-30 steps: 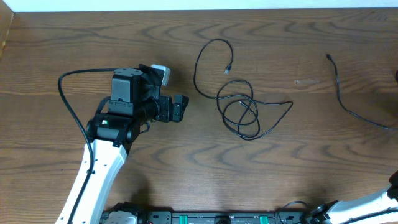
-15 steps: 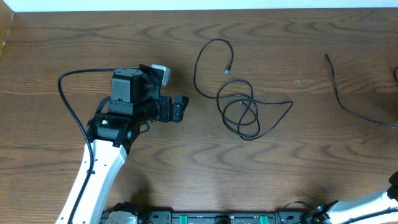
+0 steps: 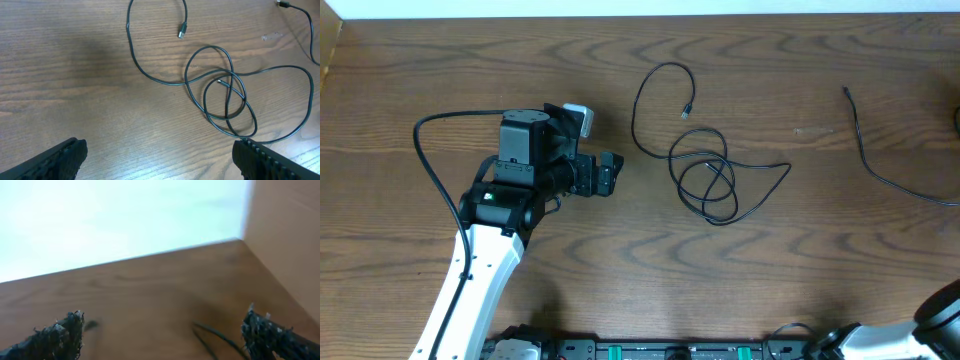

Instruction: Untangle cables

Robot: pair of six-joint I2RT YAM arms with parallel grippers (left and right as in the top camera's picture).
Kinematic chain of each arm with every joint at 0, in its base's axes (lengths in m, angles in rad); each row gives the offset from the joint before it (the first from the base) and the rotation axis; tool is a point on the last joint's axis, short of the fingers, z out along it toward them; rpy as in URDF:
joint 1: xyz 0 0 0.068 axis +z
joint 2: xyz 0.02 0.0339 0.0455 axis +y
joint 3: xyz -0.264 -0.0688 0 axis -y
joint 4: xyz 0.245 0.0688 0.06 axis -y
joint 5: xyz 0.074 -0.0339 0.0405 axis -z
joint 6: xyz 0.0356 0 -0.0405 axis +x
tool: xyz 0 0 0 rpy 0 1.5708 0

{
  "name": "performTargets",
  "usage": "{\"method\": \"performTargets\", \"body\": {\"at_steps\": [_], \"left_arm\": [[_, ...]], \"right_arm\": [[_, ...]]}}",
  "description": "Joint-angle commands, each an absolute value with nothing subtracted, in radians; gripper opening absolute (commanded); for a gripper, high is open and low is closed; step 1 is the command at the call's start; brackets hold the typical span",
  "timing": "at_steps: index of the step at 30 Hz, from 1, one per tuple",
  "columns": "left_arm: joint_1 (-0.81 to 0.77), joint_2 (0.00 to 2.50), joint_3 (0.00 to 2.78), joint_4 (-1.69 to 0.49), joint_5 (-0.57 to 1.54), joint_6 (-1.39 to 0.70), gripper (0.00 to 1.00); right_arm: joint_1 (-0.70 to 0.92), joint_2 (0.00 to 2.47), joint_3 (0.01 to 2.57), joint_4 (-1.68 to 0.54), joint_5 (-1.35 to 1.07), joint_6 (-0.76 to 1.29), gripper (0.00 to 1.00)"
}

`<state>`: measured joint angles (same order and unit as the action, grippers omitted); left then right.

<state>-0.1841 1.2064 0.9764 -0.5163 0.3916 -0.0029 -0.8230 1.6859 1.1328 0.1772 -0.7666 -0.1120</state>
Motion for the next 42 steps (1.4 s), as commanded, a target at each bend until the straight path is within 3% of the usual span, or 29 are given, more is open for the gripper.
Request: {"method": "performTargets", "body": {"at_steps": [1,13,25,28,29,31,33,42], "left_arm": [[-0.181,1.210,0.973,-0.516,0.403,0.003,0.97],[-0.181,1.210,0.973,-0.516,0.403,0.003,0.97],[-0.181,1.210,0.973,-0.516,0.403,0.003,0.97],[-0.181,1.210,0.973,-0.516,0.404,0.003,0.97],[-0.181,1.210,0.973,-0.516,0.403,0.003,0.97],[-0.181,1.210,0.973,-0.516,0.404,0.003,0.97],[-0.181,1.210,0.973,-0.516,0.403,0.003,0.97],[-0.181,1.210,0.973,-0.516,0.403,0.003,0.97]], "right_arm": [[-0.728,1.675,1.143,0.141,-0.814,-0.192,0.99],[-0.431,1.824,1.143,0.057,-0.523,-0.313,0.99],[-0.391,2.052,1.143,0.130,-0.469,-0.311,0.96],[-0.391,2.065,1.143,0.126,-0.469,-0.312,0.84],[-0.391,2.066,1.143,0.126,-0.469,-0.312,0.71],[-0.391,2.066,1.143,0.127,-0.469,-0.311,0.31],[-0.392,2.066,1.143,0.128,-0.469,-0.311,0.01],[-0.401,1.941,1.144,0.120,-0.469,-0.281,0.01]]}}
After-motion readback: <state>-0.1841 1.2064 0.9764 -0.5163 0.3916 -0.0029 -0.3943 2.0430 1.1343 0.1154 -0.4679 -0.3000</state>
